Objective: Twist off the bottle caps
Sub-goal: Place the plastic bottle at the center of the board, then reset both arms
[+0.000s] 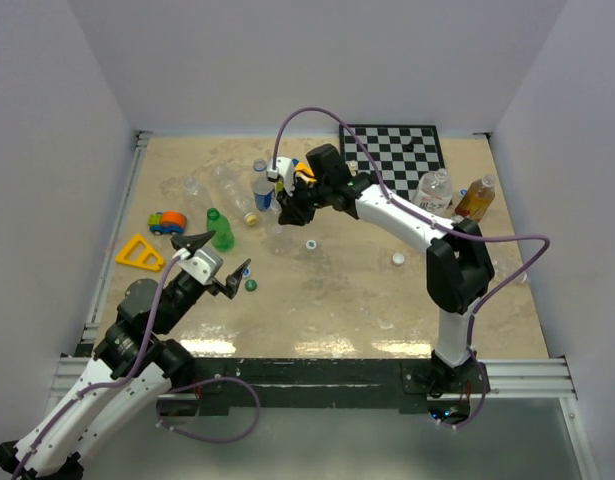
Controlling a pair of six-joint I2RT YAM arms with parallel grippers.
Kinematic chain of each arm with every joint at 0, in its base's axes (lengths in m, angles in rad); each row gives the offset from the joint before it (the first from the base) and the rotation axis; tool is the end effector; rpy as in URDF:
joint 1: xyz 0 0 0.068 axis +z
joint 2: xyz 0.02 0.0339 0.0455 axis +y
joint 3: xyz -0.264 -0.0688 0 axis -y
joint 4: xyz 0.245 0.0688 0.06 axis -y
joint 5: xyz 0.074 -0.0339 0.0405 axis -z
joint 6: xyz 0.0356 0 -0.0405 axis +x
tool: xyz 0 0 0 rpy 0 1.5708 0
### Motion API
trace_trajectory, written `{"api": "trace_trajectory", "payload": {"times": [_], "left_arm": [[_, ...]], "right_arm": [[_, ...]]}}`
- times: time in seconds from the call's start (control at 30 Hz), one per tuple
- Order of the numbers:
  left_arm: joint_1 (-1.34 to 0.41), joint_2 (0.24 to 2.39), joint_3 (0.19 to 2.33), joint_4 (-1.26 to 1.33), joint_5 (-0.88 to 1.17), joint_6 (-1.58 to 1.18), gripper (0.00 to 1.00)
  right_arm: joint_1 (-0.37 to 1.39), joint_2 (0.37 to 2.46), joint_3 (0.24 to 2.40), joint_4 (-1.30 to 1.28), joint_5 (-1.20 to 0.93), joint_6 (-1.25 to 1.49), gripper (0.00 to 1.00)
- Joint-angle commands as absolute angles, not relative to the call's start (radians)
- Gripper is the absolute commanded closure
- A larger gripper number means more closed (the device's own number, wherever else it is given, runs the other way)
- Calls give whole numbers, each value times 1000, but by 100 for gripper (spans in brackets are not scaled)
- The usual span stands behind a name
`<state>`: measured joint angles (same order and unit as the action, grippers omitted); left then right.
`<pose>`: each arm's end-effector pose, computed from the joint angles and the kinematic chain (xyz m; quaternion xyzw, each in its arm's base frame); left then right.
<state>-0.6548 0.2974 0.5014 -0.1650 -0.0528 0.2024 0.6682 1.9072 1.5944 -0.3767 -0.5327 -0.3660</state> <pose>0.0843 -0.0623 0.3035 0.2707 0.6382 -0.1438 0.7063 0.3338 0.2865 0.2778 -0.5290 0.7030 0.2973 0.3710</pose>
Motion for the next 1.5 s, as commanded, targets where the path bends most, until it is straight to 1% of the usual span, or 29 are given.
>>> {"api": "trace_trajectory", "payload": {"times": [0.0, 0.07, 0.1, 0.13, 0.23, 0.33, 0.37, 0.53, 0.7, 1.0, 1.07, 1.33, 1.47], "left_arm": [[-650, 301, 503, -133, -51, 212, 3], [-650, 301, 503, -133, -48, 212, 3], [-650, 302, 503, -133, -48, 212, 3], [-650, 301, 503, -133, -46, 212, 3], [-649, 301, 505, -133, -44, 212, 3], [-649, 301, 505, -133, -44, 213, 3], [-649, 301, 503, -133, -46, 213, 3], [-650, 301, 503, -133, -44, 213, 3], [-649, 302, 503, -137, -41, 212, 3], [-650, 299, 503, -137, -40, 213, 2], [-650, 301, 505, -135, -41, 213, 2], [-650, 301, 505, -135, -38, 213, 3], [-649, 301, 503, -135, -38, 213, 3]], "right_arm": [[669, 1894, 1591, -354, -560, -350, 77], [669, 1893, 1591, -357, -560, -353, 70], [669, 1891, 1589, -357, -557, -356, 63], [669, 1890, 1591, -359, -557, -354, 58], [669, 1885, 1592, -362, -552, -357, 51], [669, 1878, 1595, -364, -548, -359, 49], [669, 1873, 1597, -365, -548, -360, 46], [669, 1855, 1597, -370, -542, -368, 44], [669, 1835, 1591, -365, -526, -371, 36], [666, 1832, 1586, -361, -508, -365, 35], [664, 1832, 1586, -359, -505, -364, 32], [660, 1833, 1586, -356, -499, -360, 32], [650, 1813, 1583, -359, -503, -364, 29]]}}
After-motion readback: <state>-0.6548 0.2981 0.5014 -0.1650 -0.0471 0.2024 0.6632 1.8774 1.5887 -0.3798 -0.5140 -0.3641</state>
